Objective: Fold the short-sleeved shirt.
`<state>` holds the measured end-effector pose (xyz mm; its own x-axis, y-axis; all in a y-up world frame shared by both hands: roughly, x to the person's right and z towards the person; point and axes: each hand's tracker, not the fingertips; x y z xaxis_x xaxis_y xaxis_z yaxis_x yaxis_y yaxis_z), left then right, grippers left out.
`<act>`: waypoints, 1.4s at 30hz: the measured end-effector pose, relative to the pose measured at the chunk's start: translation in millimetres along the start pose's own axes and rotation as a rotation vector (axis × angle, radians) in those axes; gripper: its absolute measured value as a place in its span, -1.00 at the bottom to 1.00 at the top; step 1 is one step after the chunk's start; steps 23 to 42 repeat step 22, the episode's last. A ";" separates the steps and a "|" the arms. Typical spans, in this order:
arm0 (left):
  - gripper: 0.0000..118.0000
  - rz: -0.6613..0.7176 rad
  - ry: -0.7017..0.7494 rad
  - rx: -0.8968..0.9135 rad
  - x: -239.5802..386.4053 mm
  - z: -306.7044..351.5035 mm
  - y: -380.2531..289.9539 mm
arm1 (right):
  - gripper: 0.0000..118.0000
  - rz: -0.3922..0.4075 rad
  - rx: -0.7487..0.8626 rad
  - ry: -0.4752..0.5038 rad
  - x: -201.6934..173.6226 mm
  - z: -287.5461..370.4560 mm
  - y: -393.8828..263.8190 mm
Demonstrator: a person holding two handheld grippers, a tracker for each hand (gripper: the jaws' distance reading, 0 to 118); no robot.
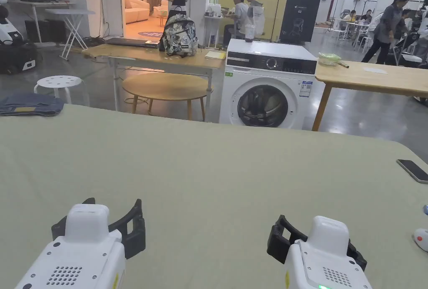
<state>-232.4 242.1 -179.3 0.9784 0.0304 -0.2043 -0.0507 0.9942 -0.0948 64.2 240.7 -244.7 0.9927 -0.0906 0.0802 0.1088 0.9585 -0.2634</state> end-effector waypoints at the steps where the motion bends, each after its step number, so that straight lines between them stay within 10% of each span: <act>1: 0.24 0.000 -0.001 0.001 -0.9 -1.1 0.3 | 0.61 -0.001 0.002 0.002 0.6 -0.3 0.2; 42: 0.24 -0.034 -0.027 -0.039 -14.4 -11.4 -7.7 | 0.61 0.025 -0.063 0.075 2.1 -7.4 -3.0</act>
